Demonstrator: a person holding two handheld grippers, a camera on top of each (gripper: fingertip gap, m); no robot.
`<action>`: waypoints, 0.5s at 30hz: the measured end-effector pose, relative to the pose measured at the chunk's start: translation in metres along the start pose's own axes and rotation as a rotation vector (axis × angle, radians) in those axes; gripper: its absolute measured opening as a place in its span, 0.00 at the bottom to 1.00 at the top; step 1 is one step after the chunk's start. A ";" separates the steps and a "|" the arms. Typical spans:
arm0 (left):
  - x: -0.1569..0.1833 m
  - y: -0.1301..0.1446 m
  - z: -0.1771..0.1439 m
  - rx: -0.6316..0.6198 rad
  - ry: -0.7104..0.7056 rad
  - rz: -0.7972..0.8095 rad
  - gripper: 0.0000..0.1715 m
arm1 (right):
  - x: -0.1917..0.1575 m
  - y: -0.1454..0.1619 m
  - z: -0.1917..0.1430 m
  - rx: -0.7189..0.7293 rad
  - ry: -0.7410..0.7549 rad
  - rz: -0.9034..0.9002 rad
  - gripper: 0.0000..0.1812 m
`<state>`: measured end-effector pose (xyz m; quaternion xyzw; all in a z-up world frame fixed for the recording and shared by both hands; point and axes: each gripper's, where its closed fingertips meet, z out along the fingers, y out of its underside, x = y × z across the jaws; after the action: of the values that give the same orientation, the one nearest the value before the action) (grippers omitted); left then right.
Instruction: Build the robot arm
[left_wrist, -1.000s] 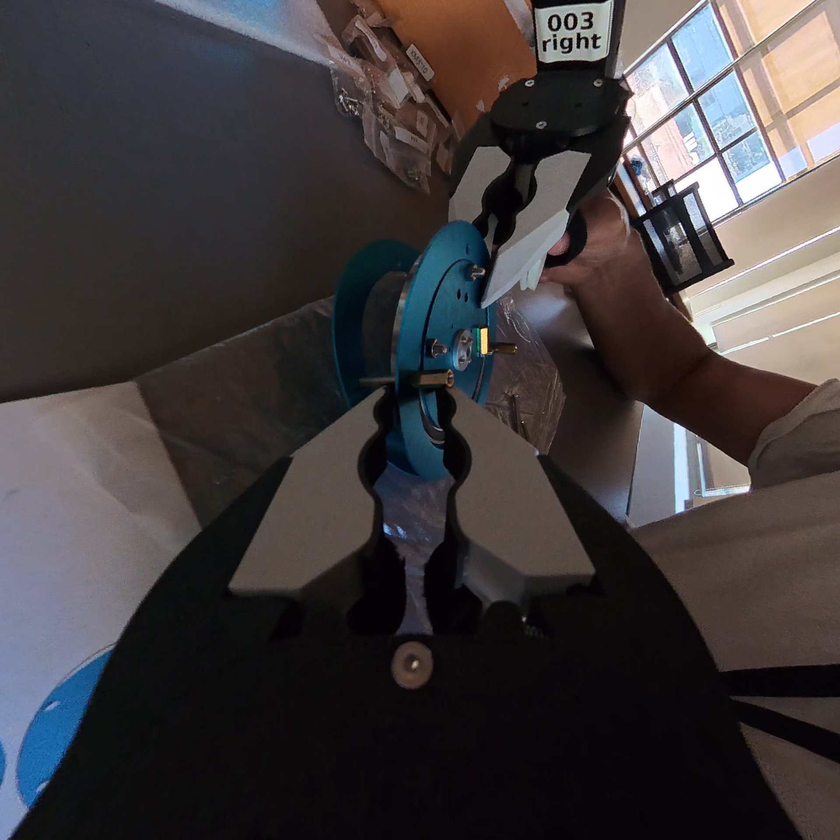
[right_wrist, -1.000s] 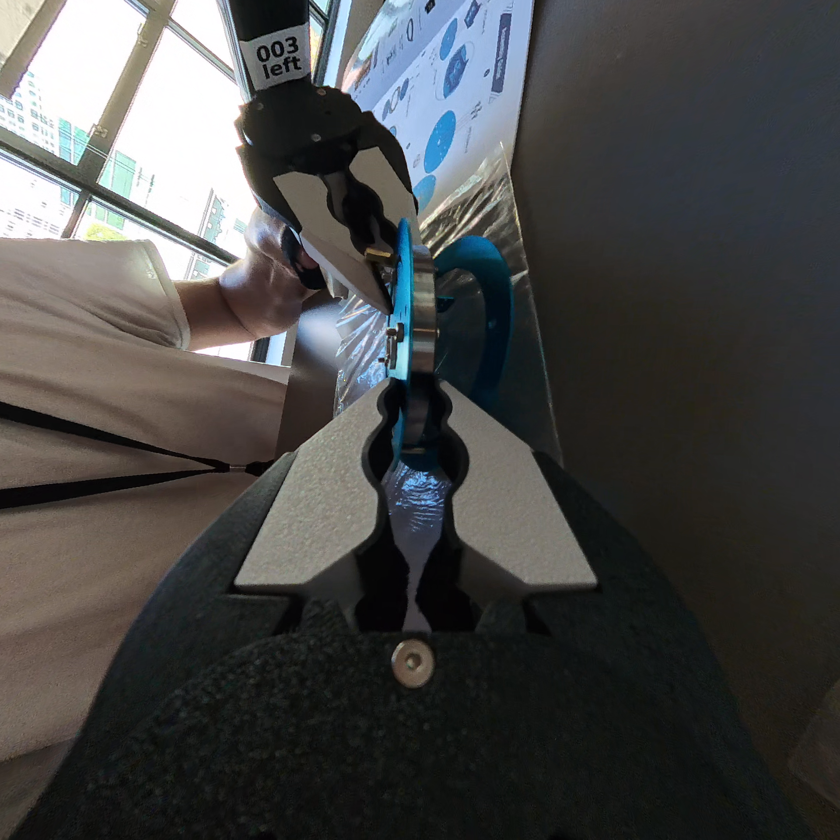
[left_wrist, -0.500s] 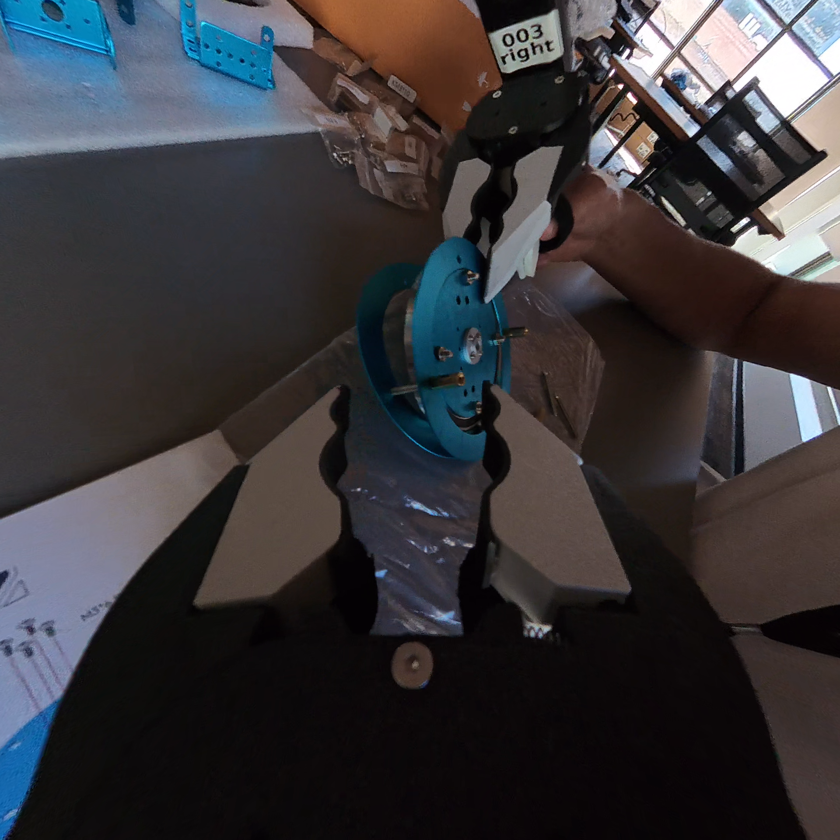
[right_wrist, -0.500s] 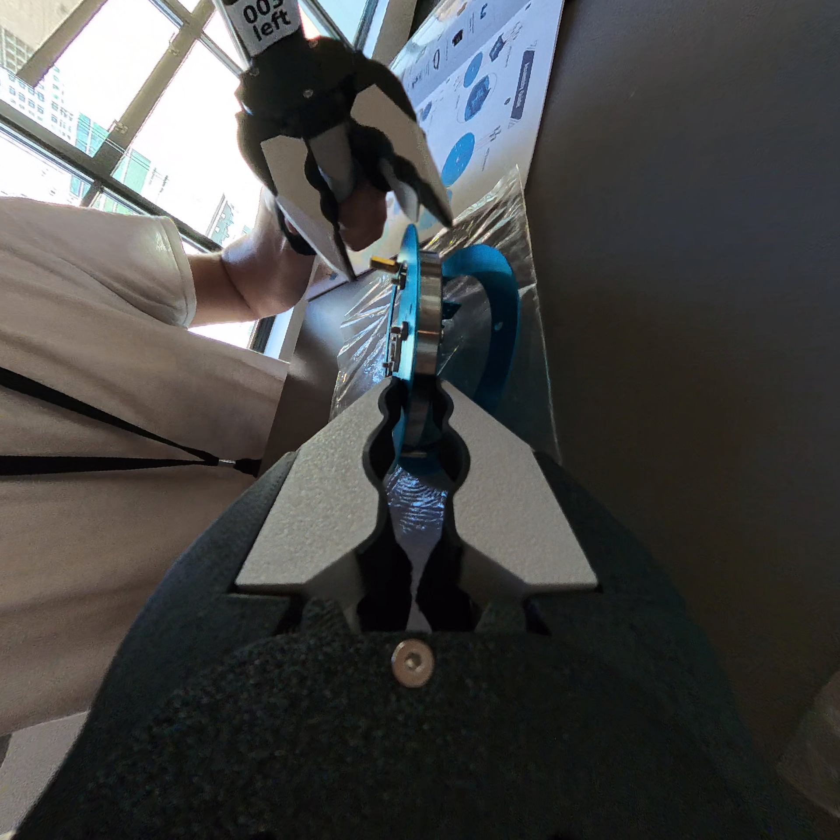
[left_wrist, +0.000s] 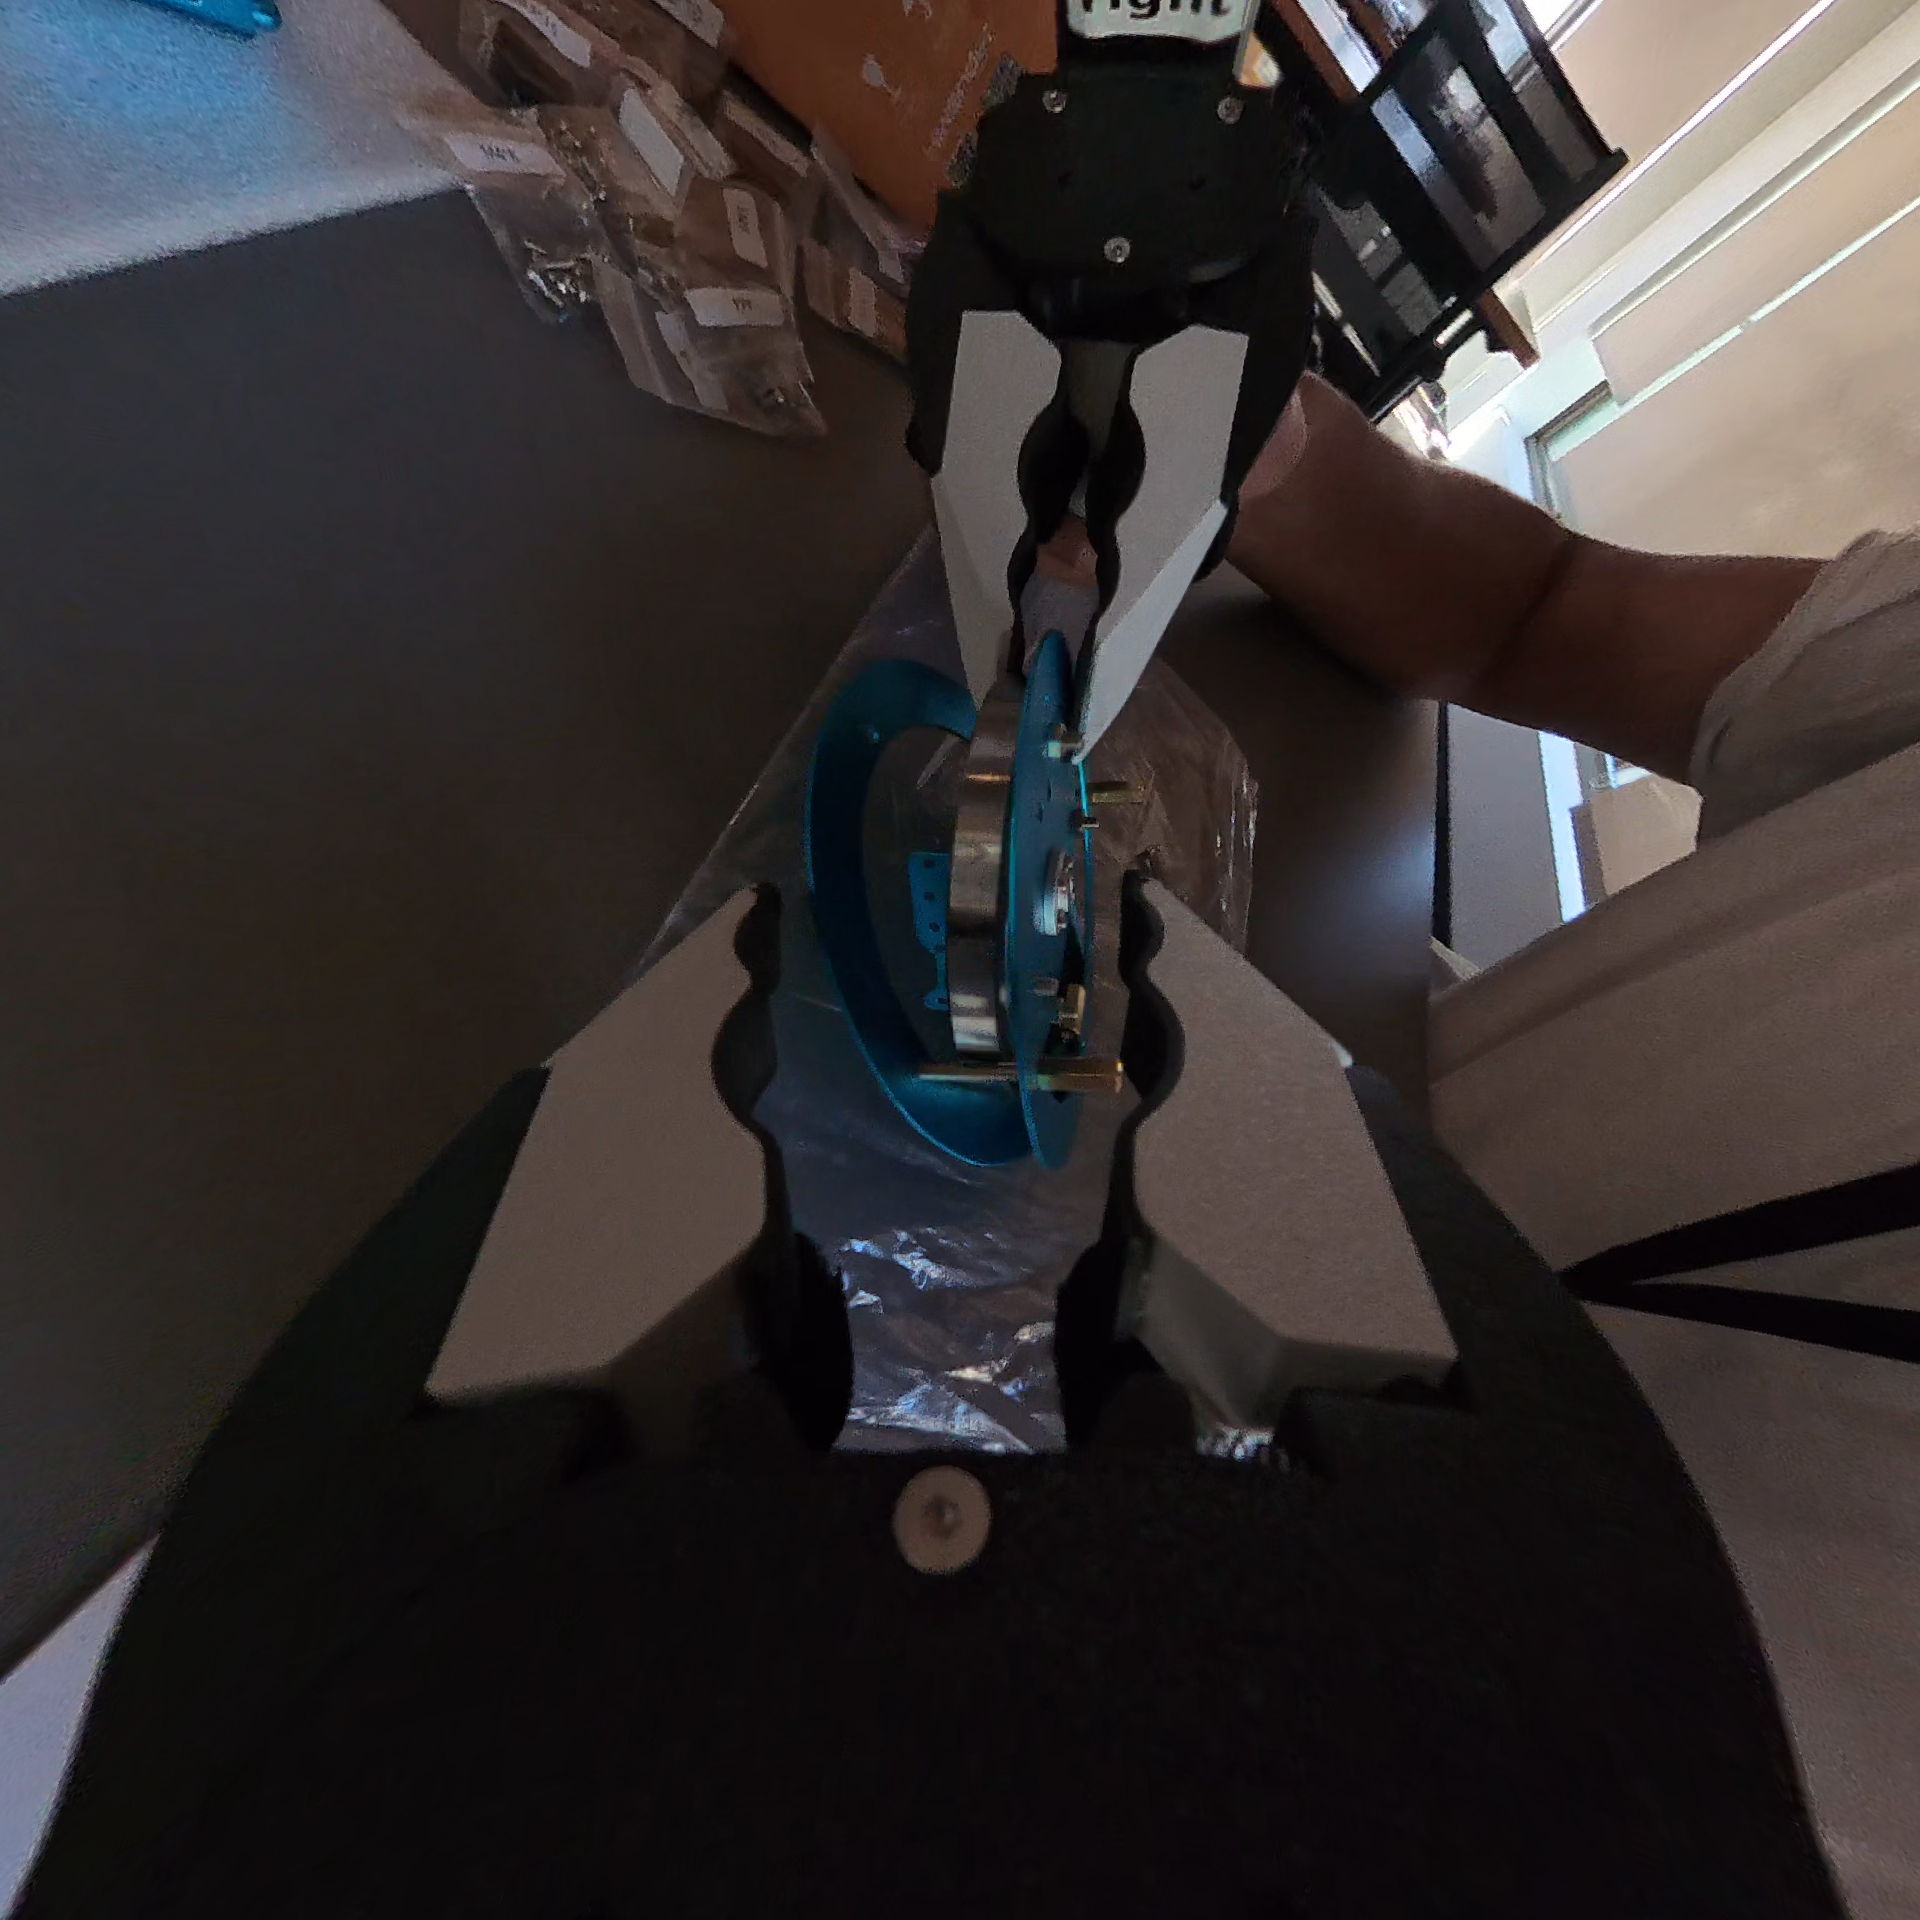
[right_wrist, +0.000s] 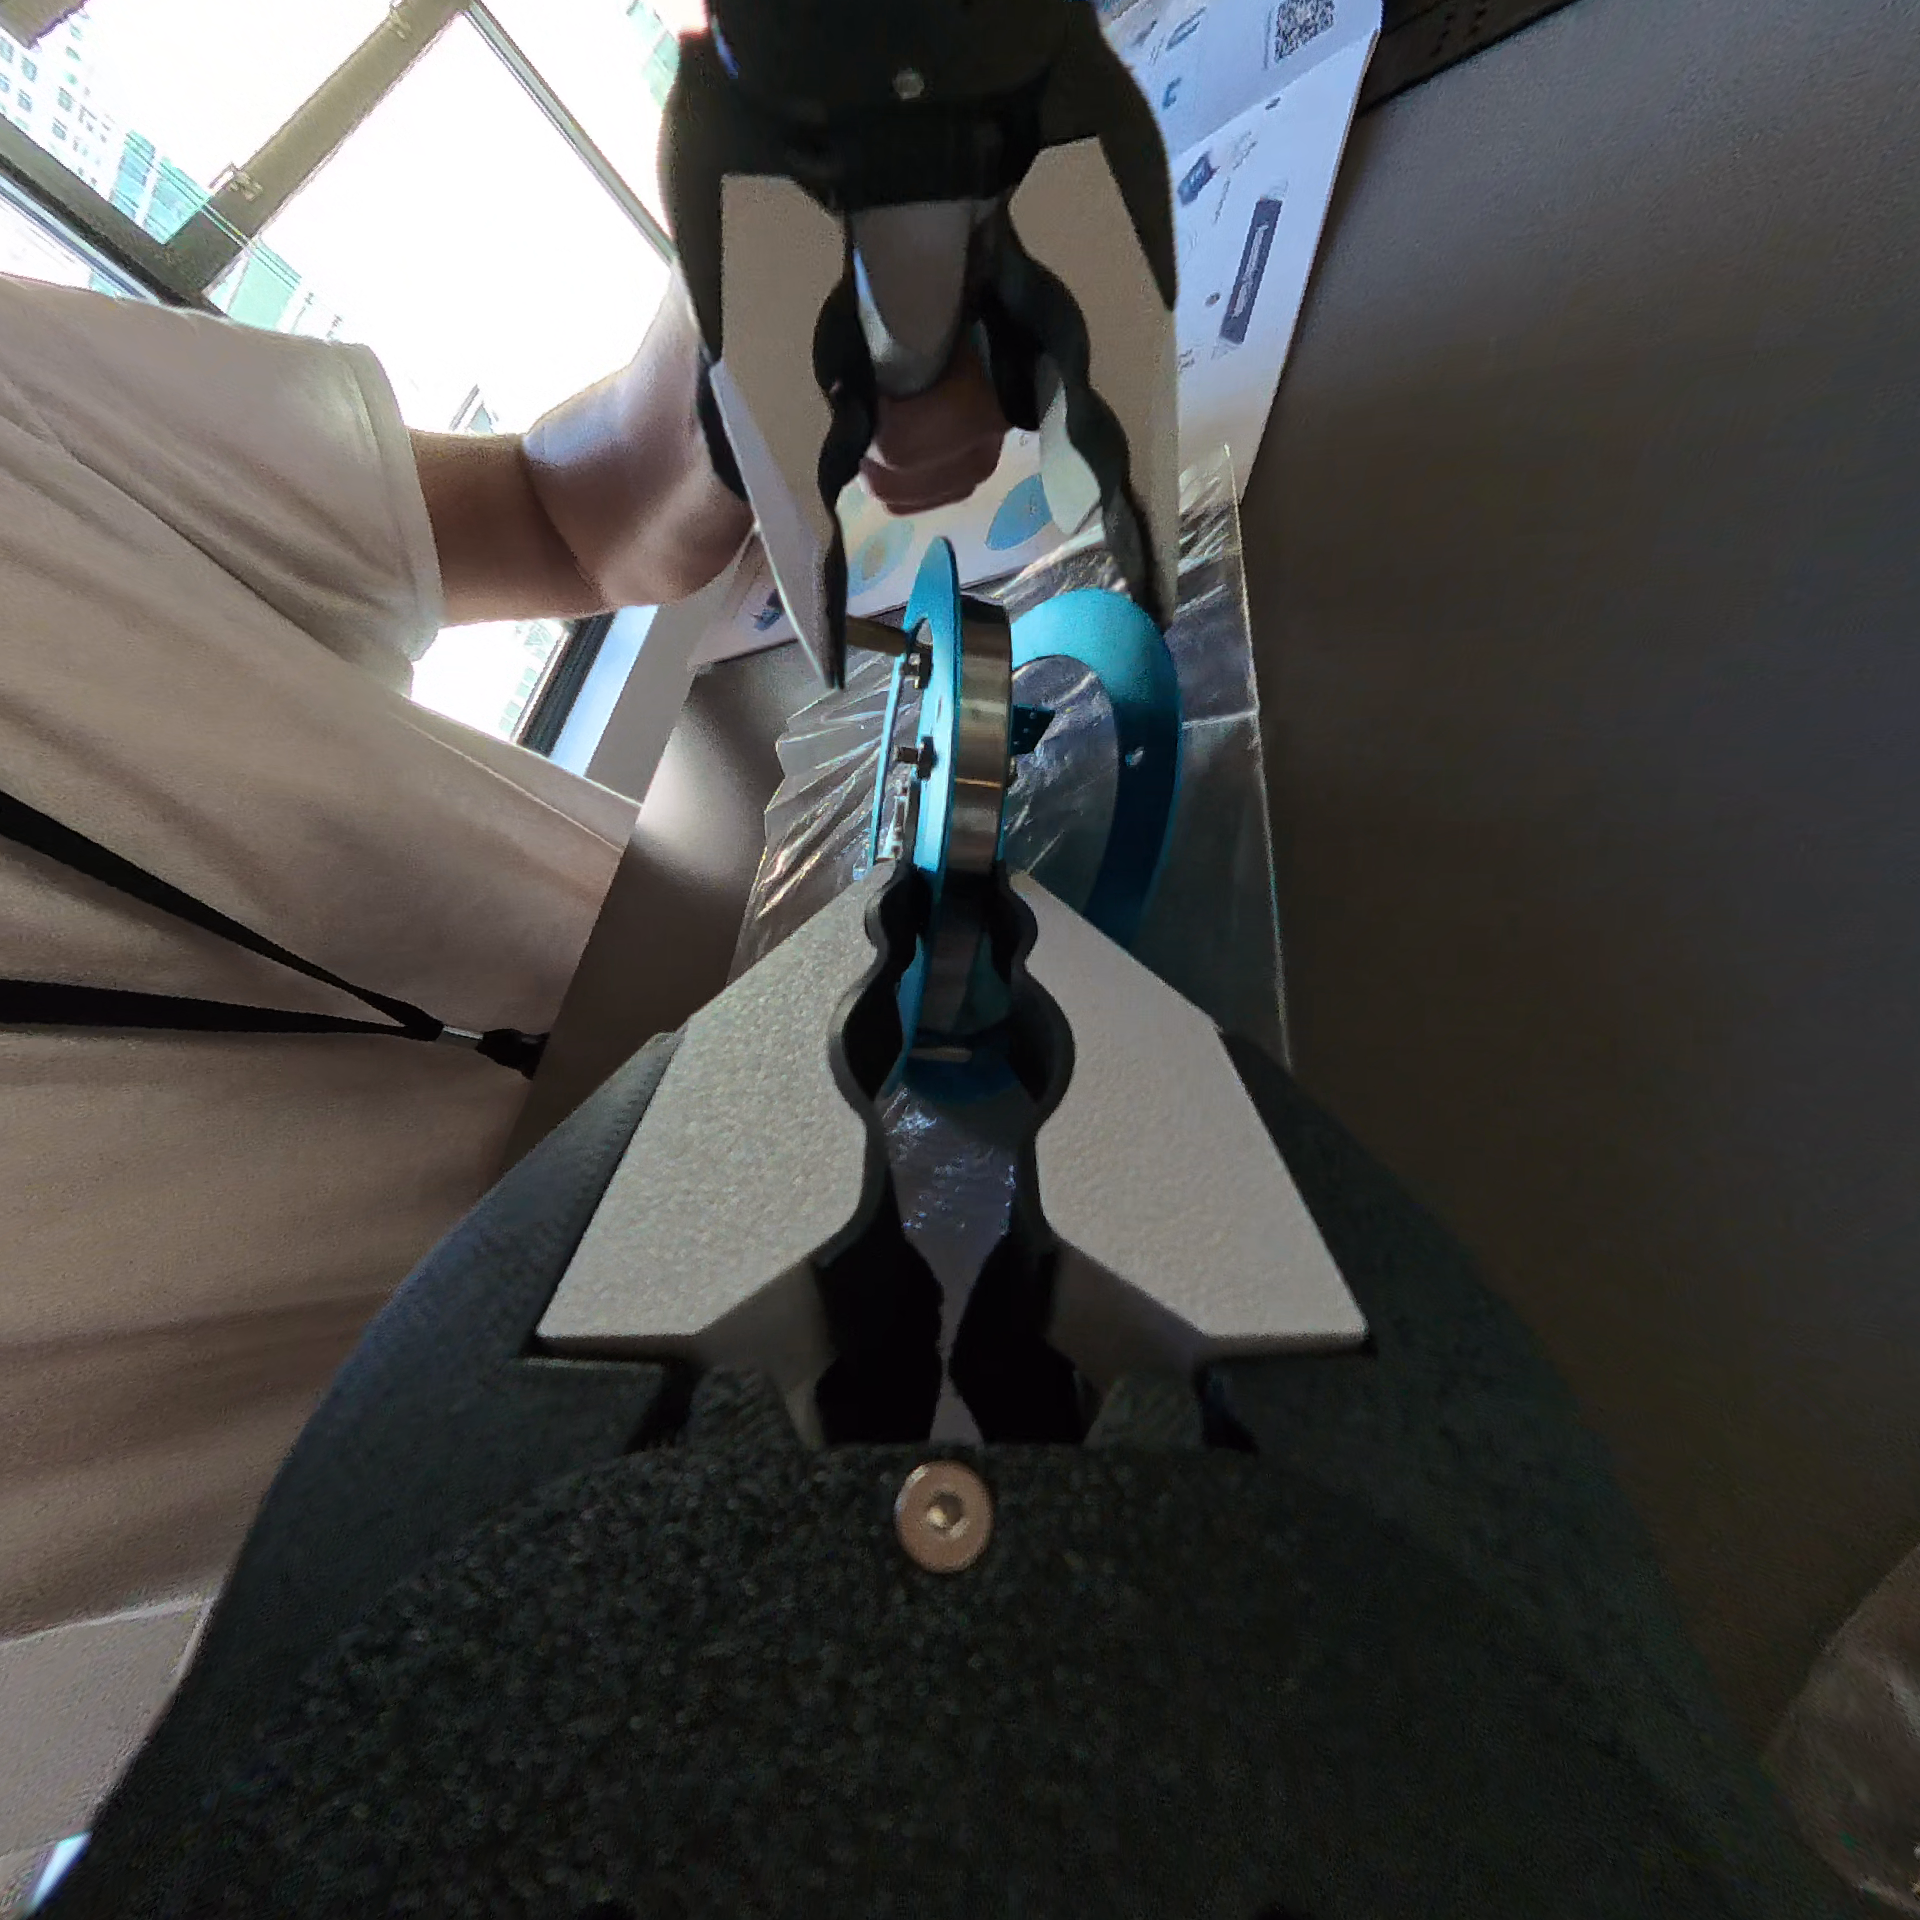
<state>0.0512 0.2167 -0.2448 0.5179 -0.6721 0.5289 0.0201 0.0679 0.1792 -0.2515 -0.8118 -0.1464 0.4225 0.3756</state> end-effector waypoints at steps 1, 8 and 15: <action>0.000 0.001 0.001 -0.033 0.017 -0.001 0.37 | -0.001 -0.001 0.000 0.000 0.005 -0.013 0.07; -0.003 0.008 0.011 -0.259 0.032 0.111 0.27 | -0.003 -0.002 0.000 -0.024 0.055 -0.067 0.07; 0.007 0.006 0.009 -0.296 0.111 0.074 0.17 | -0.003 -0.004 -0.002 -0.028 0.100 -0.081 0.08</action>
<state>0.0480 0.2049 -0.2488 0.4542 -0.7591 0.4522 0.1139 0.0682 0.1795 -0.2458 -0.8304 -0.1663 0.3637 0.3879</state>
